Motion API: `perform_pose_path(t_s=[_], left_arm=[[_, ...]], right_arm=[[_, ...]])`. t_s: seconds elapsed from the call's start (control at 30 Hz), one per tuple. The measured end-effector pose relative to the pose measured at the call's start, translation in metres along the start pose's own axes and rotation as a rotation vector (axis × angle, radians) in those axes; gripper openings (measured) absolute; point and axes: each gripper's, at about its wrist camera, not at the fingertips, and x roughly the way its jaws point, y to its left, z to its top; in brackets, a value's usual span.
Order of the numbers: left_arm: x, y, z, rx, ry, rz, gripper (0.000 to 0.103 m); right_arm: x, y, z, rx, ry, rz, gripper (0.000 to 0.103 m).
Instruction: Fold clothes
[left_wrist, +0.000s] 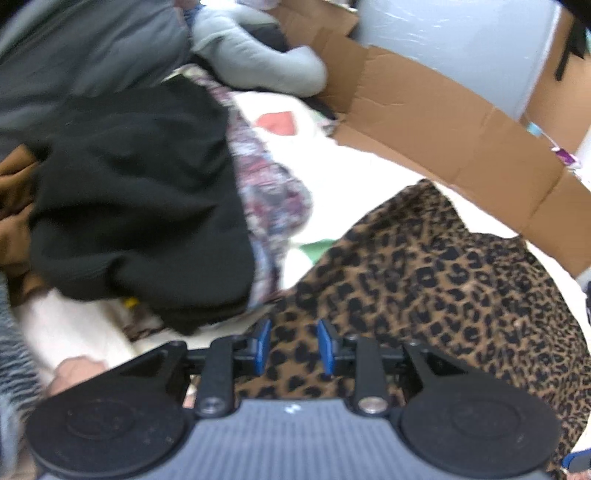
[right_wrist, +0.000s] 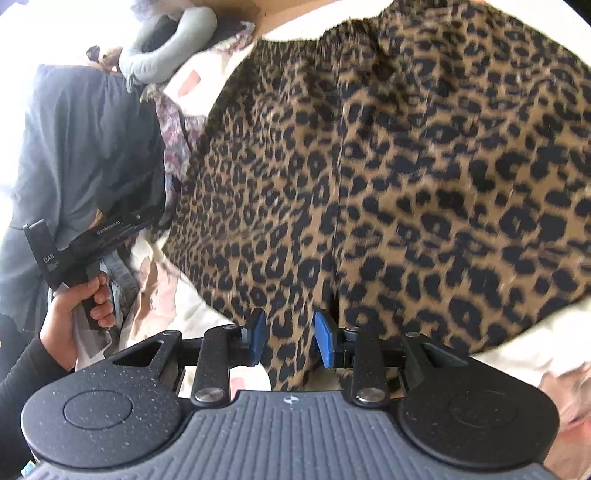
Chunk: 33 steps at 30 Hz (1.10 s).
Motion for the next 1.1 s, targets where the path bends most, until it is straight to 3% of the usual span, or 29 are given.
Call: perform_pose_path(t_s=[0.2,0.37,0.57,0.87,1.0,1.1], left_arm=[[0.028,-0.039,0.016,0.081,0.003,-0.051,0.03],[0.052,-0.061,0.028,0.091,-0.005,-0.052,0.03],[0.078,-0.084,0.043,0.142,-0.005,-0.063,0.03],[0.136,-0.104,0.06,0.174,0.033,0.046,0.029],[0.147,-0.1,0.071,0.171,0.032,0.113,0.017],[0.15,-0.094,0.081,0.147,0.029,0.143,0.017]], right_arm=[[-0.023,-0.022,0.026,0.017,-0.104,-0.044,0.031],[-0.036,-0.046,0.045,0.018,-0.182,-0.101,0.031],[-0.032,-0.074,0.067,0.01,-0.227,-0.191,0.031],[-0.015,-0.107,0.086,-0.024,-0.244,-0.334,0.031],[-0.011,-0.124,0.095,-0.03,-0.252,-0.389,0.033],[-0.008,-0.132,0.105,-0.048,-0.257,-0.433,0.031]])
